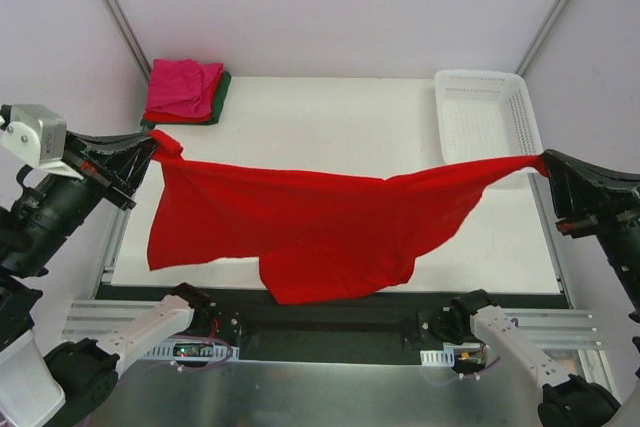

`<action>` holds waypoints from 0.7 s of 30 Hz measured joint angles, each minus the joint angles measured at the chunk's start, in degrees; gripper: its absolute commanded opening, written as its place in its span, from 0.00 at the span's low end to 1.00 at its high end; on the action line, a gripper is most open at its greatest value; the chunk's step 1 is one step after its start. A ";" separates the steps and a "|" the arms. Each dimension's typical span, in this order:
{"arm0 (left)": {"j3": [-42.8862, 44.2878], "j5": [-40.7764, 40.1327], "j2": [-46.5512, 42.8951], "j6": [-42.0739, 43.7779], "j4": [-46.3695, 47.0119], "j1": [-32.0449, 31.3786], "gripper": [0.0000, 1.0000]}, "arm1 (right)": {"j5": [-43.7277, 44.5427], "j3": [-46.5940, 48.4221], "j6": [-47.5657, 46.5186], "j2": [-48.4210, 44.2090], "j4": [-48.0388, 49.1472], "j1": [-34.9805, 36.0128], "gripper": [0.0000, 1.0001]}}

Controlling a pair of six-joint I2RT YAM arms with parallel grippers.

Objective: Fold and stack the t-shirts
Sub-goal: Flatten out the tshirt

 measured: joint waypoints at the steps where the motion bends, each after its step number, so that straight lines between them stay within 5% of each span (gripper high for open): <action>1: 0.55 1.40 -0.09 -0.28 -0.39 0.00 0.00 | -0.94 0.79 0.11 0.00 0.00 0.00 0.01; 21: 1.57 7.02 0.59 -1.40 -1.22 0.02 0.00 | -11.63 20.52 1.57 3.93 5.27 0.00 0.01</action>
